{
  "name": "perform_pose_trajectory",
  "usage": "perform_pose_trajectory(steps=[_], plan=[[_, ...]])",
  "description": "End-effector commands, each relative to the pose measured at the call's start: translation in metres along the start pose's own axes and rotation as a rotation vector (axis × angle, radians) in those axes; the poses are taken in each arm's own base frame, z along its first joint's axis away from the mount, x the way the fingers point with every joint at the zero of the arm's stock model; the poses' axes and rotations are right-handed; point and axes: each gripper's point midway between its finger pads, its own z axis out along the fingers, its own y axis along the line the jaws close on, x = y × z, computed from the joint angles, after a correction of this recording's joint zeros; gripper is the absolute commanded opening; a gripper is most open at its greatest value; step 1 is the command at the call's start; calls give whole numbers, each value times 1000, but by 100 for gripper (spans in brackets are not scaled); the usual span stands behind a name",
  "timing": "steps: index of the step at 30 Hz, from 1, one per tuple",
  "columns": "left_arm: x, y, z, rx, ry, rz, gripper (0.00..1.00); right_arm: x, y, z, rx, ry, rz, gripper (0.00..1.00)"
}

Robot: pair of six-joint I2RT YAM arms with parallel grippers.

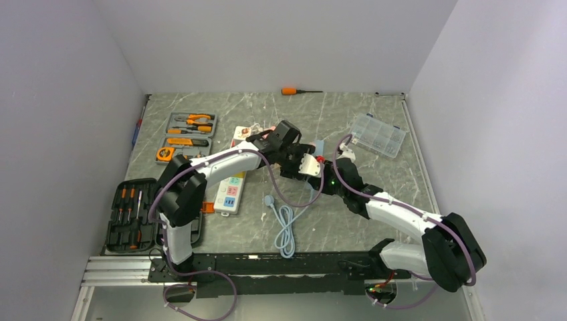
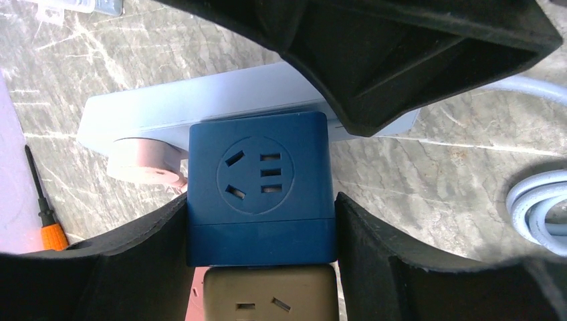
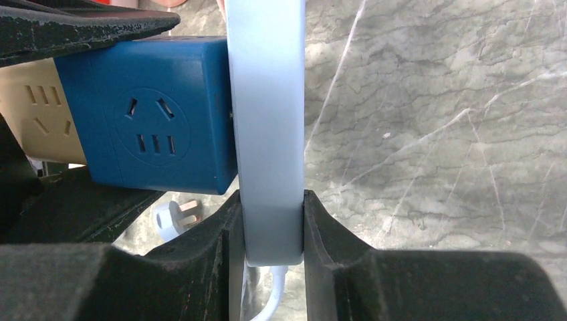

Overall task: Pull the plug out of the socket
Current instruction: Remove the plug from the socket.

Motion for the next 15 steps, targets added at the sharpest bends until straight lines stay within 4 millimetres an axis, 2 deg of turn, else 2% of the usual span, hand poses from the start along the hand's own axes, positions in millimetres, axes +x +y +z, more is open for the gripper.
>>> perform_pose_trajectory(steps=[1,5,8,15], plan=[[88,14,-72,-103,323,-115,0,-3,-93,-18,417,-68,53,0],[109,22,-79,-142,359,-160,0,2,-100,-23,453,-58,71,0],[118,18,-82,-140,366,-183,0,10,-106,-25,480,-34,87,0],[114,9,-88,-123,328,-208,0,22,-114,-23,519,10,98,0]])
